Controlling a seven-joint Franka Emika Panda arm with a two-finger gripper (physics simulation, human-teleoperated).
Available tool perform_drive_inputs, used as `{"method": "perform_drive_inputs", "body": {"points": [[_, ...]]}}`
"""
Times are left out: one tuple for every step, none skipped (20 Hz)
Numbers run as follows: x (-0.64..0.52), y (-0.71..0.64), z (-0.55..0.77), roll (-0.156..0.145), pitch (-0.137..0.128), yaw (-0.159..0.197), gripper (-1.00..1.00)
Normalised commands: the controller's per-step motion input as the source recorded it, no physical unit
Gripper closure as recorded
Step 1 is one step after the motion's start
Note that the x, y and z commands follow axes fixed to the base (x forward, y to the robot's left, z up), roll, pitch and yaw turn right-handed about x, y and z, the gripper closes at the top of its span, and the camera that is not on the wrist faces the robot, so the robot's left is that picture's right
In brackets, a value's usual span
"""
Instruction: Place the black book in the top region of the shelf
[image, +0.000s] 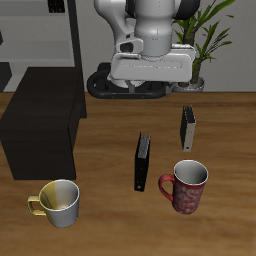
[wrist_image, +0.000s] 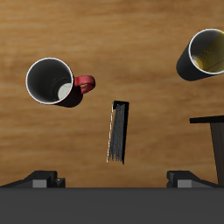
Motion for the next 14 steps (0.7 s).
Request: {"method": "perform_drive_inputs", "body": {"points": [[0.28, -0.18, -0.21, -0.002, -0.016, 0.024, -1.00], [0.25, -0.23, -0.30, -0.053, 0.044, -0.083, -1.00], [0.17, -0.08, -0.16, 0.037, -0.125, 0.017, -1.00], [0.36, -0.24, -0.32, -0.087, -0.005, 0.074, -1.00], [0.25, -0.20, -0.31, 0.012, 0.038, -0.117, -1.00], [0.36, -0.30, -0.36, 0.028, -0.040, -0.028, -1.00], [0.16, -0.28, -0.31, -0.098, 0.002, -0.007, -1.00], [0.18, -0.19, -0.38, 0.022, 0.064, -0.071, -1.00], [0.10, -0.13, -0.24, -0.028, -0.003, -0.003, -1.00], [0.21, -0.20, -0.47, -0.018, 0.042, -0.007, -1.00], [0.04, -0.06, -0.25, -0.033, 0.017, -0.078, -1.00], [-0.03, 0.02, 0.01, 0.000, 0.000, 0.000, -1.00], [-0.02, 0.16, -0.37, 0.059, -0.031, 0.066, -1.00], [0.05, -0.05, -0.43, -0.033, -0.015, -0.026, -1.00]]}}
